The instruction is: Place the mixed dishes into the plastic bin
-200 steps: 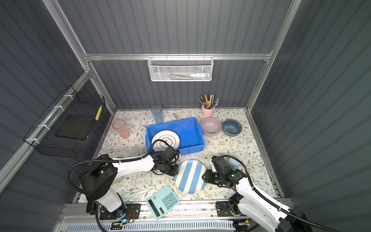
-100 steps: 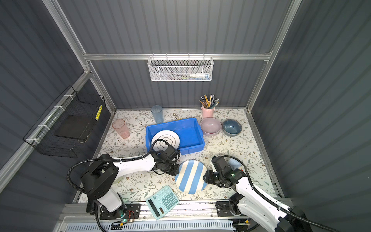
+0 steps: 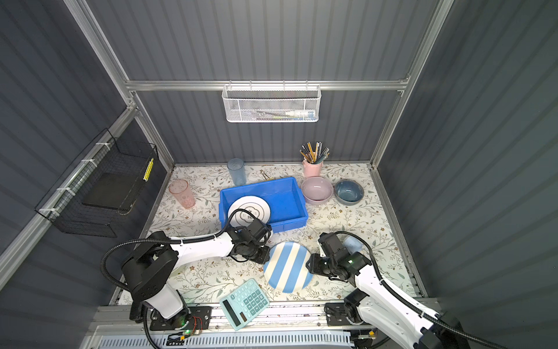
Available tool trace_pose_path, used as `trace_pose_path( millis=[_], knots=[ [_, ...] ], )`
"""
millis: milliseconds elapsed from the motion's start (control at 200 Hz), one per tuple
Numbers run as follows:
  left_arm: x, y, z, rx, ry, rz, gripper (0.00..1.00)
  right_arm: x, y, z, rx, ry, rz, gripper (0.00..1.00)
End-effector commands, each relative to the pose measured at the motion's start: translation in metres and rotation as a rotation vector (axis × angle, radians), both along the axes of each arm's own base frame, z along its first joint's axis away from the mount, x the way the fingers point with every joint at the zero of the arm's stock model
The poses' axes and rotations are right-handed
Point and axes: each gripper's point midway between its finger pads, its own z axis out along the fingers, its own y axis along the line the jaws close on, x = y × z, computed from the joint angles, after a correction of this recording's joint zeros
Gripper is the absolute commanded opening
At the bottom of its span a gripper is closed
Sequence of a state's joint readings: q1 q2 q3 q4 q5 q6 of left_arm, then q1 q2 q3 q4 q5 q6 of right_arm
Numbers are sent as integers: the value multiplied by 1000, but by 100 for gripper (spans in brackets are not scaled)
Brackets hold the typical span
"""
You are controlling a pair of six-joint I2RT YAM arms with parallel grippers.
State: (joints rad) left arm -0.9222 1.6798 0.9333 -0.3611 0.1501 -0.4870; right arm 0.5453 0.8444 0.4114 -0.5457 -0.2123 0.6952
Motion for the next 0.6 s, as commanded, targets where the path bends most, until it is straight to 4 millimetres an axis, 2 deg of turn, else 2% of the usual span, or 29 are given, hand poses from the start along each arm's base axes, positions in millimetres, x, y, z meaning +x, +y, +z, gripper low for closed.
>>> trace_pose_path(
  millis=[0,190,380,500,520,595],
  knots=[
    [-7,4,-12,38,34,4,18,-1,-2,-8,-5,14,-7,44],
    [-7,4,-14,40,37,4,19,-2,1,-14,6,36,-2,43],
    [-7,4,-14,43,39,3,18,1,13,-9,90,13,11,41],
    [-7,4,-14,42,39,3,18,3,13,-8,121,4,-1,40],
    [-6,3,-14,41,39,4,18,-2,16,-8,150,23,14,40],
    [-7,3,-14,40,41,1,17,3,22,-3,213,-10,19,38]
  ],
)
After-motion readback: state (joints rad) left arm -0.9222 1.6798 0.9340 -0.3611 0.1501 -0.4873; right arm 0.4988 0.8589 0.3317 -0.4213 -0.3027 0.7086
